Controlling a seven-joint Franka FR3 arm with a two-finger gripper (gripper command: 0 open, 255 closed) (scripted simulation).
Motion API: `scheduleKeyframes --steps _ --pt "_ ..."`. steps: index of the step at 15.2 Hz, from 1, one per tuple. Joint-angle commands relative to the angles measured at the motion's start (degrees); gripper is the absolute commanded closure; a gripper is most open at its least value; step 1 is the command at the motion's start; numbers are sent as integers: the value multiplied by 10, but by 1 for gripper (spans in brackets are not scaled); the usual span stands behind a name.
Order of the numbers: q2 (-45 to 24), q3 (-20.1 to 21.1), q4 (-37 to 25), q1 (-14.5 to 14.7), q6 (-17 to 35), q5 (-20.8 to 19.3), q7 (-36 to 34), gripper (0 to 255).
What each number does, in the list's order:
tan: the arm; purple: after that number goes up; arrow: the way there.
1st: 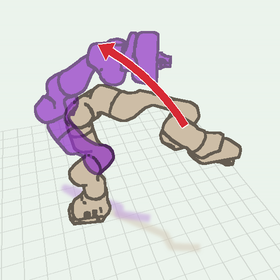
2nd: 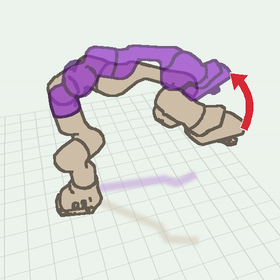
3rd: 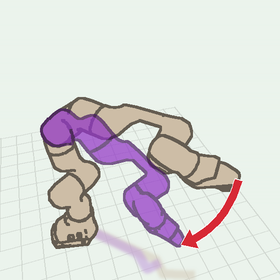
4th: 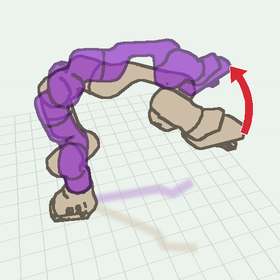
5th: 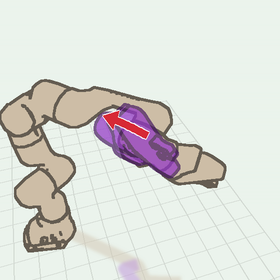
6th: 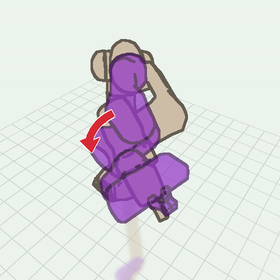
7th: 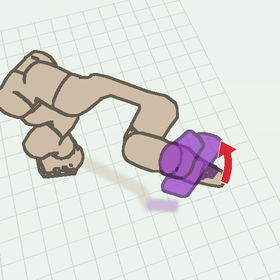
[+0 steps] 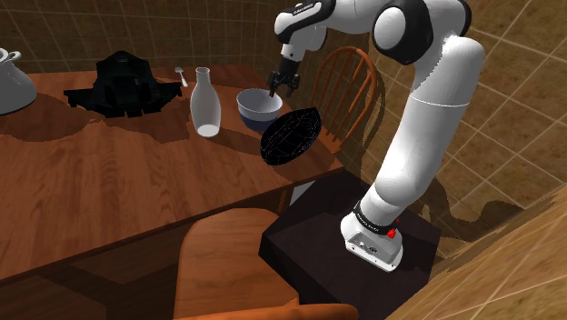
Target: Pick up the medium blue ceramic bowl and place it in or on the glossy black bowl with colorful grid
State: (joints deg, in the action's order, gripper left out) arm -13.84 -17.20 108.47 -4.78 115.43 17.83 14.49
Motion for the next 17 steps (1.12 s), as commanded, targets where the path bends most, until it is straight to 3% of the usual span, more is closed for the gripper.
scheduleKeyframes --steps 1,6,13,14,17 --pt "-10 2 2 0 12 5 3 0" --pt "-23 7 21 3 42 14 9 0" --pt "-23 7 21 3 42 14 9 0" --pt "-23 7 21 3 42 14 9 255" --pt "-23 7 21 3 42 14 9 255"
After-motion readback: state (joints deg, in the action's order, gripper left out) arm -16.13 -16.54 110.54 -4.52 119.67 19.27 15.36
